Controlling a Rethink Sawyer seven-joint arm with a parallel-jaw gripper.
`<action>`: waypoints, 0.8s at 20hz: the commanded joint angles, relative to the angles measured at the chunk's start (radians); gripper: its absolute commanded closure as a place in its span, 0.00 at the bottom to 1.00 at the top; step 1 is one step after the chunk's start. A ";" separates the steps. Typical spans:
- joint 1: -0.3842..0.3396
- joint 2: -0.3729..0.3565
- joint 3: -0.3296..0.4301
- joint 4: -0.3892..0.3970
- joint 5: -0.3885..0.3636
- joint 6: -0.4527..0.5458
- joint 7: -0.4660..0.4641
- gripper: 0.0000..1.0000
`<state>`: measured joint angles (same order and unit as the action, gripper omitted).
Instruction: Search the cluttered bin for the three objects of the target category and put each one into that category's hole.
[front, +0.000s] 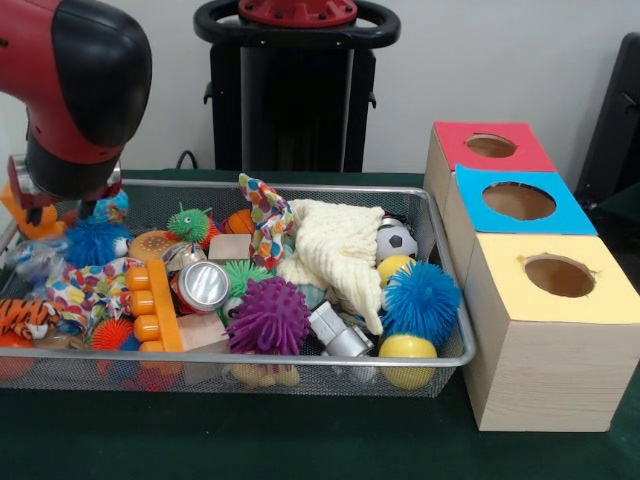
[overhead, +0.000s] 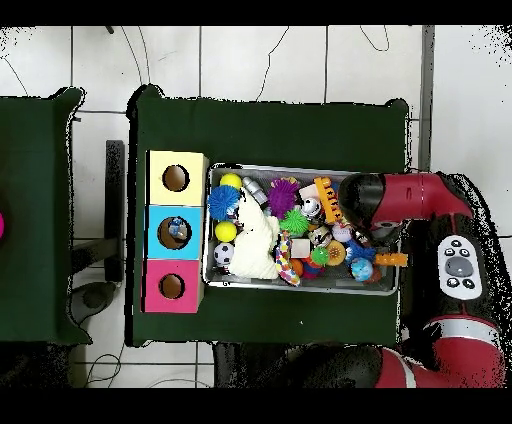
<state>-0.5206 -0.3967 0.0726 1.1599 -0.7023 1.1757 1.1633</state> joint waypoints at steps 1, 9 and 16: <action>0.003 -0.009 -0.033 0.008 -0.032 0.018 0.022 0.00; -0.019 -0.016 -0.007 0.041 0.006 -0.105 0.035 0.00; -0.111 -0.045 0.121 0.139 0.105 -0.325 -0.021 0.00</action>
<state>-0.5691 -0.4263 0.0586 1.1686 -0.6649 1.0128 1.1633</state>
